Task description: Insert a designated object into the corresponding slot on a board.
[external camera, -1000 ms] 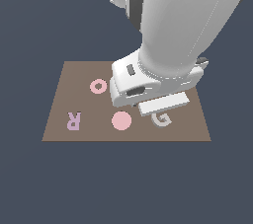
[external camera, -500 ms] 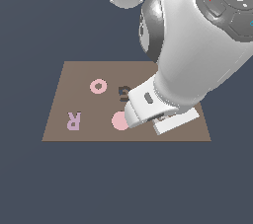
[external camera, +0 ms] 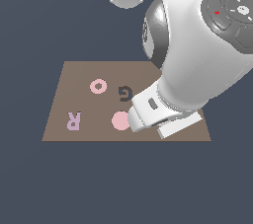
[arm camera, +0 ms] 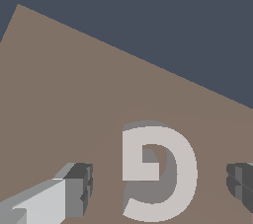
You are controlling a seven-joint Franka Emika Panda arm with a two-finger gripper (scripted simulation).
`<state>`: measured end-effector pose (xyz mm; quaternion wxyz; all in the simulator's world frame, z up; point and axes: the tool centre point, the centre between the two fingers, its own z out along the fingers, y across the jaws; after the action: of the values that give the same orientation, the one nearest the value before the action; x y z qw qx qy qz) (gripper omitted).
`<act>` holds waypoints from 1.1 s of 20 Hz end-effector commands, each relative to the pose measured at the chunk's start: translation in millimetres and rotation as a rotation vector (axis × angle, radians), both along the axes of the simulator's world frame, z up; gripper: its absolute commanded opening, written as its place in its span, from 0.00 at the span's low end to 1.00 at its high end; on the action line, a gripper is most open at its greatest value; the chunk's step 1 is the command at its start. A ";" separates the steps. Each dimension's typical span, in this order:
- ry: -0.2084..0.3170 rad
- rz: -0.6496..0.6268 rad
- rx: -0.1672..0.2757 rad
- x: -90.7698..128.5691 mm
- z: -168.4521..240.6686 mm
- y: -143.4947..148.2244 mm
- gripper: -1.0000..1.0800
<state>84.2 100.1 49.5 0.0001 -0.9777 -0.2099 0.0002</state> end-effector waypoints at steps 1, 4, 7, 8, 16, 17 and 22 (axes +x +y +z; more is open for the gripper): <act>0.000 0.000 0.000 0.0 0.1 -0.1 0.96; 0.000 0.000 0.000 0.0 -3.5 0.0 0.96; 0.000 0.000 0.000 -0.1 -13.4 0.0 0.96; 0.000 -0.001 0.000 -0.1 -15.9 -0.4 0.96; 0.000 -0.001 0.000 -0.2 -19.5 -0.3 0.00; 0.000 -0.001 0.000 -0.2 -19.5 -0.3 0.00; 0.000 -0.001 0.000 -0.1 -19.4 -0.4 0.00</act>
<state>84.1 99.5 30.4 -0.0001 -0.9778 -0.2094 -0.0001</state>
